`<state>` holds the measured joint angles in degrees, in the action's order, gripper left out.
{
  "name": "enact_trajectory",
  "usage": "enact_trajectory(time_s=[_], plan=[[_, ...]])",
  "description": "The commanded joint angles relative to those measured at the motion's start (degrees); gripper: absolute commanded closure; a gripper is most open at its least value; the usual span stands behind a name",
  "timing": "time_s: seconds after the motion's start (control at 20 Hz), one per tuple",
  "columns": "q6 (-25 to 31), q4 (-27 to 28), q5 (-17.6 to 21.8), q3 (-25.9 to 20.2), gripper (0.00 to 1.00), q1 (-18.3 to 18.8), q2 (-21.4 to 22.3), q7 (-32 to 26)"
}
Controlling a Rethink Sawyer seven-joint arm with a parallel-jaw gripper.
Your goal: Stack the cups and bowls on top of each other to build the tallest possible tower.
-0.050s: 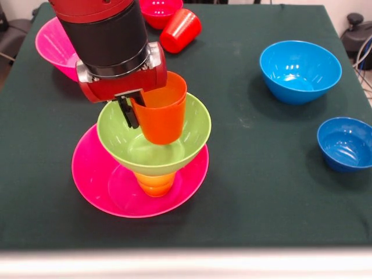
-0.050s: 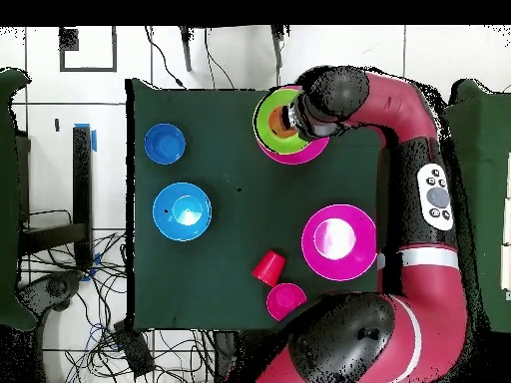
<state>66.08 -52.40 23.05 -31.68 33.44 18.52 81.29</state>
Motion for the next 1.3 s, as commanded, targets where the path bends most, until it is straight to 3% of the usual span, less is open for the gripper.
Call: enact_trajectory(time_s=[0.05, 0.45, 0.95, 1.15, 1.3], plan=[[-2.07, -0.78, 2.24, 0.82, 1.00, -0.91, -1.09, -4.89], [2.39, 5.15, 2.67, -0.38, 1.00, -0.42, -3.51, -9.67], [2.77, 8.37, 2.73, -0.64, 1.00, -0.47, -5.46, -11.12], [2.28, 6.39, 2.19, 0.00, 1.00, -0.43, -4.72, -9.84], [2.59, 1.30, 1.05, 0.81, 1.00, -0.15, -1.46, -8.08]])
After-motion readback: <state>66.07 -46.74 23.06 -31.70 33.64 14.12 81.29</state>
